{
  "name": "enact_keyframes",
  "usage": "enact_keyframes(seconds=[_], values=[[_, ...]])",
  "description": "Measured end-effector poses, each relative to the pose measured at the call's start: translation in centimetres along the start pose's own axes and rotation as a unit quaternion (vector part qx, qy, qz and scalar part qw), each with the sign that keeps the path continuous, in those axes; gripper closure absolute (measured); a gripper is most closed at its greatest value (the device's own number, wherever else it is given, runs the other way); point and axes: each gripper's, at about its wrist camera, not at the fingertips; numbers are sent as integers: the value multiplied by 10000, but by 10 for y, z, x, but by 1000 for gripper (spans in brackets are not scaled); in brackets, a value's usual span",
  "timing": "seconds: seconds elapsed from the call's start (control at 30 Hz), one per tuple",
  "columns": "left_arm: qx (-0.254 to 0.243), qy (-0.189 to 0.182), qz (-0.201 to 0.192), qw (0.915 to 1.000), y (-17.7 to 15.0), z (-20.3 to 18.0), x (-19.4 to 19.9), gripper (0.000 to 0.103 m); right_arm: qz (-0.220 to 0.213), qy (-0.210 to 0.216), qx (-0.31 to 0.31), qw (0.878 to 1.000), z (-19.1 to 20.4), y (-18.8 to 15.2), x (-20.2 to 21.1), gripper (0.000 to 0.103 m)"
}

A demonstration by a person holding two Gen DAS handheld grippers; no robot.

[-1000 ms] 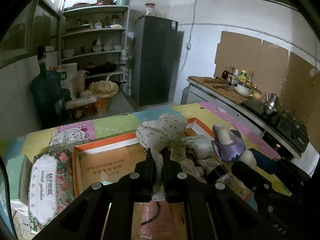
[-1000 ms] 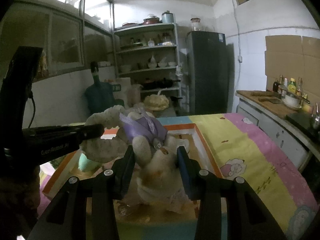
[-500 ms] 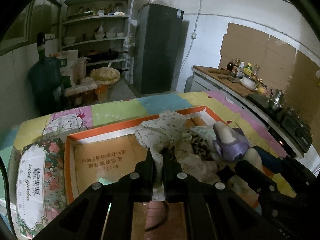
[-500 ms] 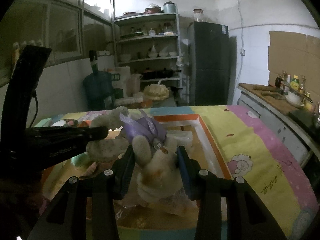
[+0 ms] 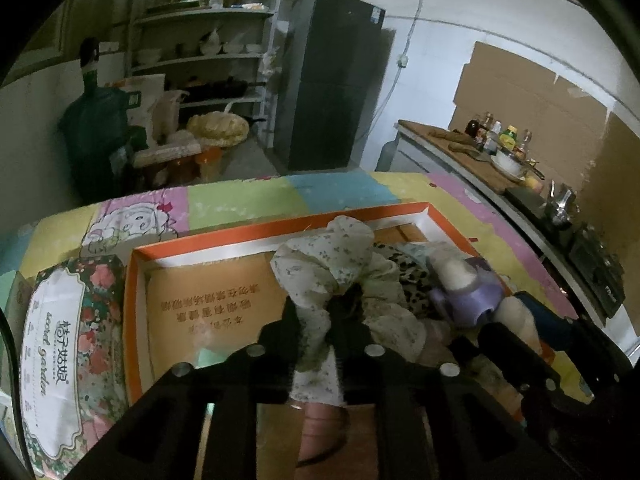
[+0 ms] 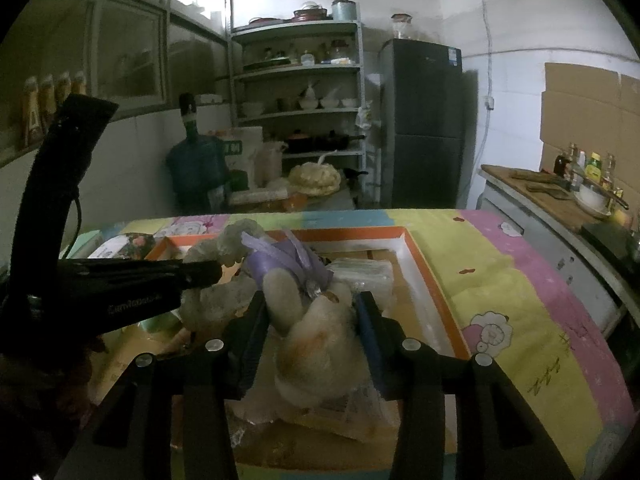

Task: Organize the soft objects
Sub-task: 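Carry the scrunchie cloth and plush bunny over the cardboard box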

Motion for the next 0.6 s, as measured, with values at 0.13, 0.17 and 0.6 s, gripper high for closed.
enact_keyframes(seconds=[0.13, 0.17, 0.6], values=[[41, 4, 20, 10000, 1, 2, -1, 81, 4, 0, 7, 10000, 1, 0, 0, 54], [41, 26, 6, 10000, 1, 3, -1, 78, 3, 2, 9, 10000, 1, 0, 0, 54], [33, 59, -332, 9994, 3, 3, 17, 54, -12, 136, 56, 9999, 11, -1, 1, 48]])
Point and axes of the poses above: each gripper's, at about its wrist camera, not at the fingertips, and x roughly against the way its jaws point, z to its left, y to its top, and after that the axes turned 12 degrees about -y, right-handed
